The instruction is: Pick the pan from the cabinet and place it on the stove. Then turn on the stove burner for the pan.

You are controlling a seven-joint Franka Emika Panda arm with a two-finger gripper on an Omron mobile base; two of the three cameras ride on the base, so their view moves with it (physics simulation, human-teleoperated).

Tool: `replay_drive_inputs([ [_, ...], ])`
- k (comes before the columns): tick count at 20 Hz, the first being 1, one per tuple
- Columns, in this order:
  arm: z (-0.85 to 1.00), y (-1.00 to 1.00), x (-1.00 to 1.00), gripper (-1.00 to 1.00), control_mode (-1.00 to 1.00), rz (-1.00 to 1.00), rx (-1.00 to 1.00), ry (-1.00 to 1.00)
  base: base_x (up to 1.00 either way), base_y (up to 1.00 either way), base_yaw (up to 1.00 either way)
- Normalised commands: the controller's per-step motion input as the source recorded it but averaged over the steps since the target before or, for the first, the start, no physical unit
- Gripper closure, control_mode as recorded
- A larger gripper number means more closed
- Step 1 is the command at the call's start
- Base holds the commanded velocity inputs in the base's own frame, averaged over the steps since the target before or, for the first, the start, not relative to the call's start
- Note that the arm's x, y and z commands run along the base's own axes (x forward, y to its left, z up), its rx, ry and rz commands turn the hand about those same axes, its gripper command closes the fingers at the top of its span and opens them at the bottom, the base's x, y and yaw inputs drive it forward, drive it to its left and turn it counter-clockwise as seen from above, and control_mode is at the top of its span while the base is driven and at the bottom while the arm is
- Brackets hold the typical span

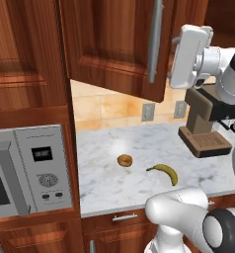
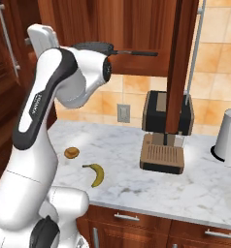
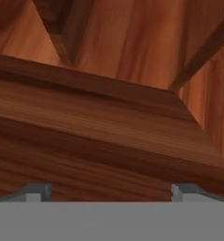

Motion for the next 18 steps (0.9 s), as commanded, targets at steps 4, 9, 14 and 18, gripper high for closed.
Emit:
replay_drive_inputs([
  [4,-0.03,0.77,-0.93,-1.0,-1.0,0.14,-0.05,-0.09,0.0,0.0,0.0],
  [9,-0.04,0.81,-0.77,-1.0,-1.0,0.15,-0.05,-0.05,0.0,0.0,0.0],
  [14,-0.11,0.81,-0.56,-1.0,-1.0,0.14,-0.03,-0.03,0.0,0.0,0.0],
  [18,-0.14,0.77,-0.43,-1.0,-1.0,0.13,-0.01,-0.03,0.0,0.0,0.0],
])
